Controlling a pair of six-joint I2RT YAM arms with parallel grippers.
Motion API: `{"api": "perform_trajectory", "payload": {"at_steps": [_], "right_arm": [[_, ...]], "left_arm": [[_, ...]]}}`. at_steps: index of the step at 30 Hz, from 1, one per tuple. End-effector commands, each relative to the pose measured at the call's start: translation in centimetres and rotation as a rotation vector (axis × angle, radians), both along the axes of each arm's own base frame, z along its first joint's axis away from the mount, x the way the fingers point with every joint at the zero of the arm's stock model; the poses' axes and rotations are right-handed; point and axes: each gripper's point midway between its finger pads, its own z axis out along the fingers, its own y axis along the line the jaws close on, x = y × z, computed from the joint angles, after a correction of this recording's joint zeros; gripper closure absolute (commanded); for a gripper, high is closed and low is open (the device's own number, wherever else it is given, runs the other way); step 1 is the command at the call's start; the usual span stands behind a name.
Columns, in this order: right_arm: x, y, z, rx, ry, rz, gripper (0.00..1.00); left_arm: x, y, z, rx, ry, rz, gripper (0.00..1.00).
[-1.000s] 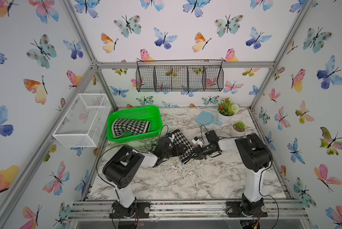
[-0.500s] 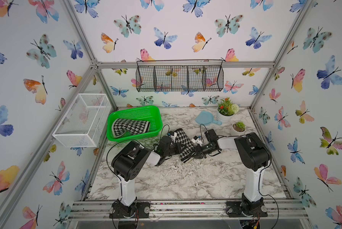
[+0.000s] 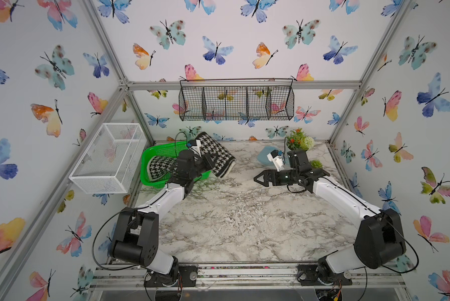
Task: Roll up the scarf and place it into the basket
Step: Place the scarf in the basket.
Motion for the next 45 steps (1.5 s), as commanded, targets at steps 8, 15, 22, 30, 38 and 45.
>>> {"api": "perform_trajectory", "payload": {"at_steps": [8,15,22,30,38,45], "right_arm": [[0.8,-1.7,-1.3,-0.087,-0.034,-0.082,0.02],[1.9,-2.6,-2.4,-0.115,-0.051,-0.160,0.02],[2.8,-3.5,-4.2,-0.170,-0.024,-0.230,0.02],[4.6,-3.8,-4.8,-0.220,-0.022,-0.267,0.02],[6.1,-4.5,-1.7,-0.186,-0.133,-0.351,0.02],[7.9,-9.2,-2.1,-0.278,-0.240,-0.498,0.02]], "left_arm": [[5.4,10.7,-3.0,-0.153,0.100,0.208,1.00],[9.9,13.0,-12.4,-0.149,0.310,0.306,1.00],[8.6,14.2,-19.3,-0.057,0.565,0.388,0.94],[6.3,15.0,-16.6,0.013,0.628,0.418,0.42],[3.0,14.0,-8.6,-0.003,0.519,0.398,0.02],[-3.8,13.1,-3.5,0.090,0.459,0.392,0.02]]}}
